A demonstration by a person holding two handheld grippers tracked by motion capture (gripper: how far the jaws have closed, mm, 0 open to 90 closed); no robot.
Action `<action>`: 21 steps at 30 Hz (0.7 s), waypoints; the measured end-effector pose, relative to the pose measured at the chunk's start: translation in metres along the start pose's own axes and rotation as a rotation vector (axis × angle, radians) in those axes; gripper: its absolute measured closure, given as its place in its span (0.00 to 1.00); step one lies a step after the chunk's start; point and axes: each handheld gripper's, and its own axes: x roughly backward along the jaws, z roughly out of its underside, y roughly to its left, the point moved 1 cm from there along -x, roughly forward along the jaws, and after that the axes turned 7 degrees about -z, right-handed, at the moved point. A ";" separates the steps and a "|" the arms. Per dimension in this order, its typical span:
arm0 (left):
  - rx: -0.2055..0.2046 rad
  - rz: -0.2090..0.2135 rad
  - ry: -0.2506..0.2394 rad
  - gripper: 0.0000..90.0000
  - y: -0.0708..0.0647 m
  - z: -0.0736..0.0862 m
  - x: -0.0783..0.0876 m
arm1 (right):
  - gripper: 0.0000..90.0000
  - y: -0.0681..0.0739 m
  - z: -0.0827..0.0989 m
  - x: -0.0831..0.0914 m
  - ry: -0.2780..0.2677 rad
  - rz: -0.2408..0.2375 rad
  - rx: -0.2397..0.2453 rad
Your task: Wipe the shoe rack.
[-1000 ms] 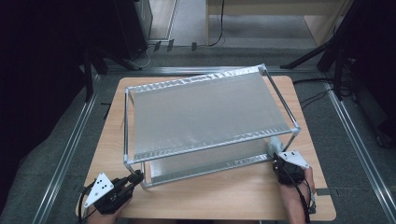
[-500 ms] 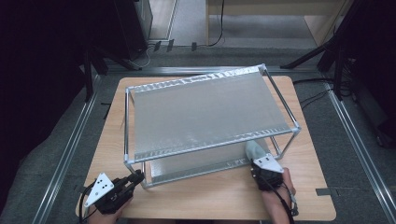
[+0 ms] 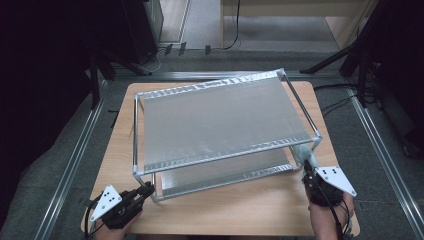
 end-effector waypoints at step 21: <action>-0.007 0.000 -0.001 0.89 0.000 0.000 0.000 | 0.93 -0.005 0.044 -0.038 0.212 -0.066 -0.023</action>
